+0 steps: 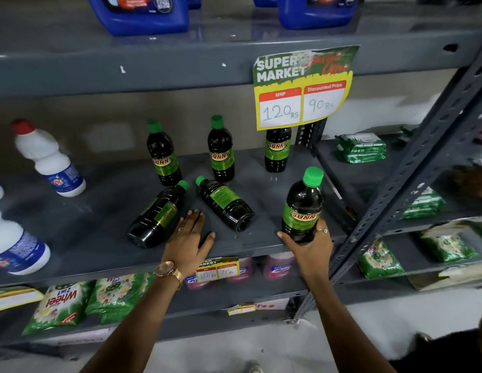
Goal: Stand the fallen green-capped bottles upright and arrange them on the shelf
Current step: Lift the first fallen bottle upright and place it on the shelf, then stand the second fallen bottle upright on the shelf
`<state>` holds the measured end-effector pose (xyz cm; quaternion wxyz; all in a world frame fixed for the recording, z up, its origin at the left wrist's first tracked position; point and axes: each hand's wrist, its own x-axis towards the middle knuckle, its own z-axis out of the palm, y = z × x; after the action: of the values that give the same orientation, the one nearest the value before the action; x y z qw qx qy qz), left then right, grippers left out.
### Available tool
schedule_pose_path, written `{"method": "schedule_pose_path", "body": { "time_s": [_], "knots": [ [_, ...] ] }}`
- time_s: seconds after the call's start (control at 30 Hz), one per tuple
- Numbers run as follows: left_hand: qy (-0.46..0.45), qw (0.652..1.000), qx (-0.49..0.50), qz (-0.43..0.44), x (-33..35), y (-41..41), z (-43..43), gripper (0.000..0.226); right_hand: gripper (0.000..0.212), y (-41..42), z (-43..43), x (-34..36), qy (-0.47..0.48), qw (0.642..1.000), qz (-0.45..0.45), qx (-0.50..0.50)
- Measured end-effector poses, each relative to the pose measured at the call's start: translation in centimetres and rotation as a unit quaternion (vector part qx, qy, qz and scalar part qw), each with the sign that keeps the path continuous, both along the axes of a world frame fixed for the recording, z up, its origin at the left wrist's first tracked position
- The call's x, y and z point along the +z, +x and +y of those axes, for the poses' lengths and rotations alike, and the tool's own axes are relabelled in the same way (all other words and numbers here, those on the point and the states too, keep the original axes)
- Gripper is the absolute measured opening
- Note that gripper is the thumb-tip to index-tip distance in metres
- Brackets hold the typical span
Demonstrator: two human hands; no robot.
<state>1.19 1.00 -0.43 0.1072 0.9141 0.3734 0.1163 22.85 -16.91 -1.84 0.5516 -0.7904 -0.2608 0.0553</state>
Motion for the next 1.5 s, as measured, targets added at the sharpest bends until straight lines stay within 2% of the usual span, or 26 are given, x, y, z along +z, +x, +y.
{"method": "schedule_pose_path", "body": {
  "time_s": [0.07,0.1,0.17,0.23,0.3,0.33,0.4,0.47,0.5,0.57,0.7,0.77,0.87,0.97,1.1,1.17,1.27,1.43,1.5],
  "knots": [
    [-0.037,0.999,-0.011,-0.035,0.8,-0.5,-0.5,0.082,0.111,-1.5,-0.5,0.5,0.051,0.997,0.047,-0.029],
    [-0.051,0.997,-0.018,-0.062,1.4,-1.0,-1.0,0.079,0.112,-2.6,-1.0,0.7,0.071,0.994,0.053,-0.061],
    [-0.037,0.99,-0.038,-0.127,3.0,-2.6,-1.6,0.069,0.097,-5.9,-1.9,1.3,0.078,0.992,-0.028,-0.091],
    [-0.003,0.982,-0.047,-0.184,4.8,-4.9,-1.4,0.059,0.081,-9.1,-1.4,2.7,0.053,0.994,-0.091,-0.014],
    [0.018,0.974,-0.012,-0.227,5.8,-7.4,0.4,0.052,0.069,-10.8,1.6,4.6,0.017,0.988,-0.129,0.08],
    [0.017,0.972,0.017,-0.235,5.9,-8.7,1.9,0.05,0.068,-11.0,4.0,5.9,-0.022,0.982,-0.158,0.101],
    [-0.01,0.973,0.073,-0.217,5.2,-11.2,5.1,0.045,0.079,-10.2,9.1,8.2,-0.166,0.959,-0.187,0.134],
    [-0.059,0.979,0.106,-0.161,4.0,-13.0,8.2,0.046,0.092,-8.5,13.4,9.6,-0.352,0.915,-0.111,0.164],
    [-0.084,0.982,0.11,-0.126,3.4,-13.4,9.3,0.048,0.093,-7.7,14.7,10.0,-0.406,0.895,-0.076,0.169],
    [-0.107,0.988,0.089,-0.063,2.4,-14.0,10.7,0.053,0.084,-7.1,16.2,10.0,-0.427,0.885,-0.037,0.184],
    [-0.073,0.996,0.047,-0.027,1.1,-13.5,11.3,0.065,0.052,-6.2,15.8,9.1,-0.372,0.913,0.019,0.165],
    [-0.058,0.996,0.056,-0.034,0.6,-13.5,11.7,0.065,0.058,-6.0,15.7,8.2,-0.303,0.944,0.034,0.124],
    [-0.046,0.997,0.052,-0.038,-0.1,-13.4,12.1,0.074,0.06,-6.6,16.1,6.9,-0.128,0.988,0.05,0.064],
    [-0.046,0.997,0.053,-0.043,-0.2,-13.4,12.1,0.077,0.076,-8.3,17.1,6.7,-0.003,0.999,0.04,0.011],
    [-0.038,0.994,0.091,-0.054,-0.3,-13.5,12.2,0.073,0.09,-10.1,18.6,5.6,0.093,0.994,0.047,-0.017],
    [-0.031,0.994,0.093,-0.045,-0.5,-13.5,12.3,0.079,0.087,-10.3,18.6,4.9,0.118,0.991,0.055,-0.002],
    [-0.018,0.995,0.094,-0.036,-0.8,-13.3,12.5,0.085,0.068,-10.0,17.5,3.3,0.094,0.994,0.054,0.02],
    [-0.011,0.995,0.097,-0.026,-1.1,-13.3,12.5,0.077,0.078,-9.6,17.9,2.7,0.072,0.997,0.014,-0.03],
    [-0.008,0.995,0.095,-0.029,-1.0,-13.3,12.5,0.077,0.076,-9.7,18.5,3.0,0.061,0.997,0.009,-0.041]
  ]
}}
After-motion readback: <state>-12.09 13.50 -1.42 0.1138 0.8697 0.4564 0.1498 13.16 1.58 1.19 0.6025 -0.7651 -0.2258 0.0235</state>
